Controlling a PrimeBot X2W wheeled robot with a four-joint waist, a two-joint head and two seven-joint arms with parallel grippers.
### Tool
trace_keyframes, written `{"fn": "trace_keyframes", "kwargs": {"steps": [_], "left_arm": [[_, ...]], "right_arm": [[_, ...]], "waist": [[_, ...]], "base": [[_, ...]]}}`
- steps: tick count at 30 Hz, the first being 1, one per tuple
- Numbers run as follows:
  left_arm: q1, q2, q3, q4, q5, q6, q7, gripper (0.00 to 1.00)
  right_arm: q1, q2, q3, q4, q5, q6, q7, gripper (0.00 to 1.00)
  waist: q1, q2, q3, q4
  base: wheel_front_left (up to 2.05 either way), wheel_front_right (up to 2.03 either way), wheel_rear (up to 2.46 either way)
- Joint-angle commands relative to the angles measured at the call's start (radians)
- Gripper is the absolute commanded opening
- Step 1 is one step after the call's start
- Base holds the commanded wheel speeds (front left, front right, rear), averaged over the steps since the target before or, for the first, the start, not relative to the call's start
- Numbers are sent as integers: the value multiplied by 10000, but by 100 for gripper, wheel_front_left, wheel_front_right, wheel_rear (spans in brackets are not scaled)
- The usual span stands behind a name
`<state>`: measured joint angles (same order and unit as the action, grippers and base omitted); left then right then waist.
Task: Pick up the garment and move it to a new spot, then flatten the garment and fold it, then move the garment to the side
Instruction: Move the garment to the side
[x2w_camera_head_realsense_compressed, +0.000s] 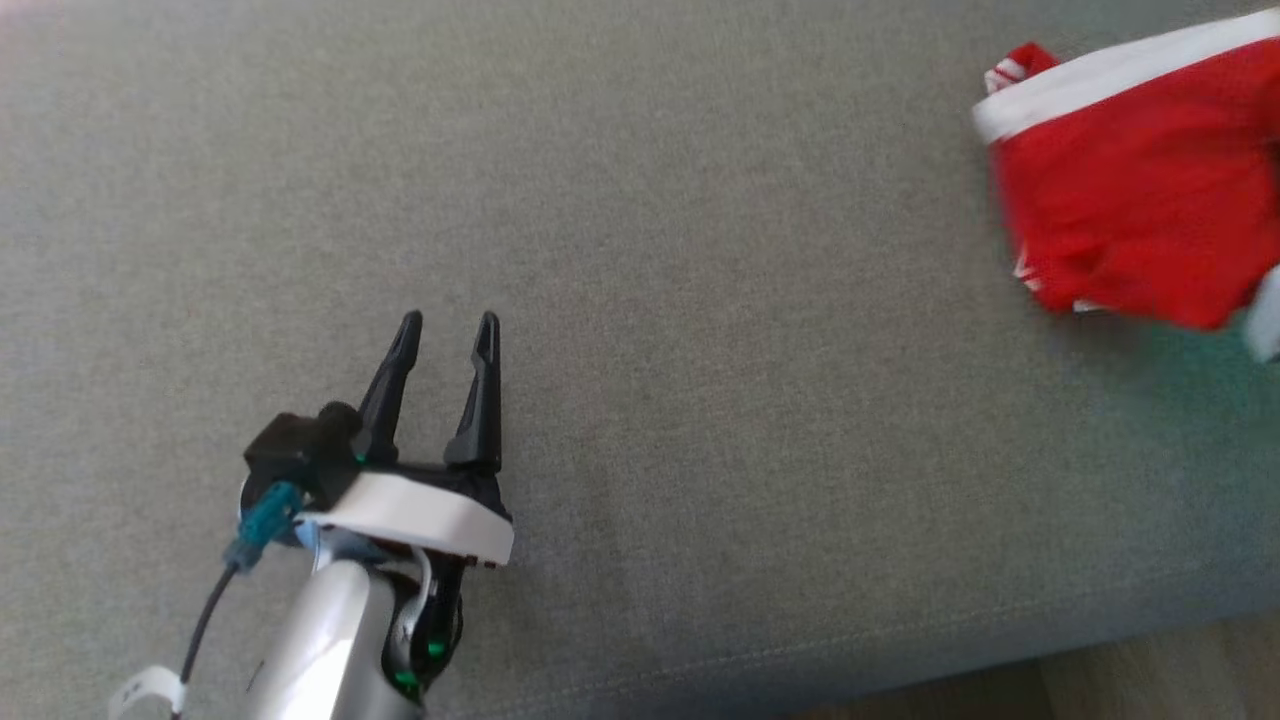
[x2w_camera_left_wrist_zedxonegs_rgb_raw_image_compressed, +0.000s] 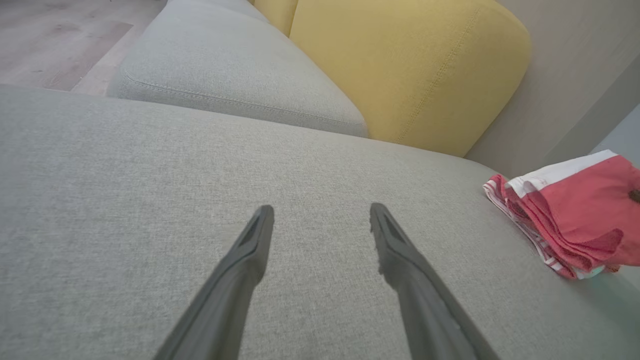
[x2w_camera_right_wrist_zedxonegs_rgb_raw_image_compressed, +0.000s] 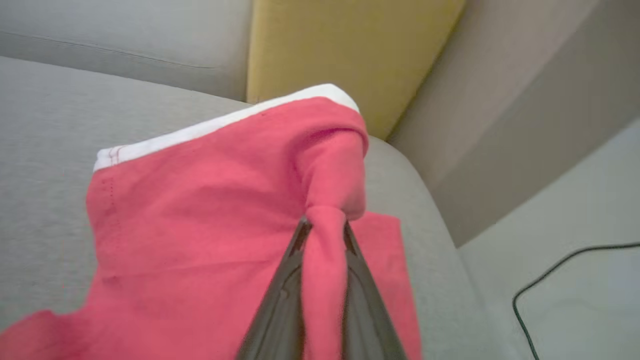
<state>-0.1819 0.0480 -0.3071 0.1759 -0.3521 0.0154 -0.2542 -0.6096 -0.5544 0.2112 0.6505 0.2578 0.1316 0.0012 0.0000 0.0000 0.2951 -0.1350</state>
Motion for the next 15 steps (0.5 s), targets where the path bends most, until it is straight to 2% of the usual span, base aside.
{"fn": "trace_keyframes", "kwargs": {"steps": [1, 6, 15], "left_arm": [[-409, 22, 376, -301, 92, -85, -76, 100], [-628, 22, 449, -271, 133, -167, -76, 100], [-650, 22, 560, -200, 168, -187, -76, 100]], "right_arm": [[-298, -436, -256, -57, -31, -9, 45, 0], [-612, -207, -1477, 757, -414, -9, 230, 0], [-756, 100, -1980, 1201, -687, -9, 99, 0]], "waist": [[0, 0, 259, -34], [0, 0, 674, 15], [0, 0, 854, 84]], "base": [[0, 0, 0], [0, 0, 0], [0, 0, 0]]}}
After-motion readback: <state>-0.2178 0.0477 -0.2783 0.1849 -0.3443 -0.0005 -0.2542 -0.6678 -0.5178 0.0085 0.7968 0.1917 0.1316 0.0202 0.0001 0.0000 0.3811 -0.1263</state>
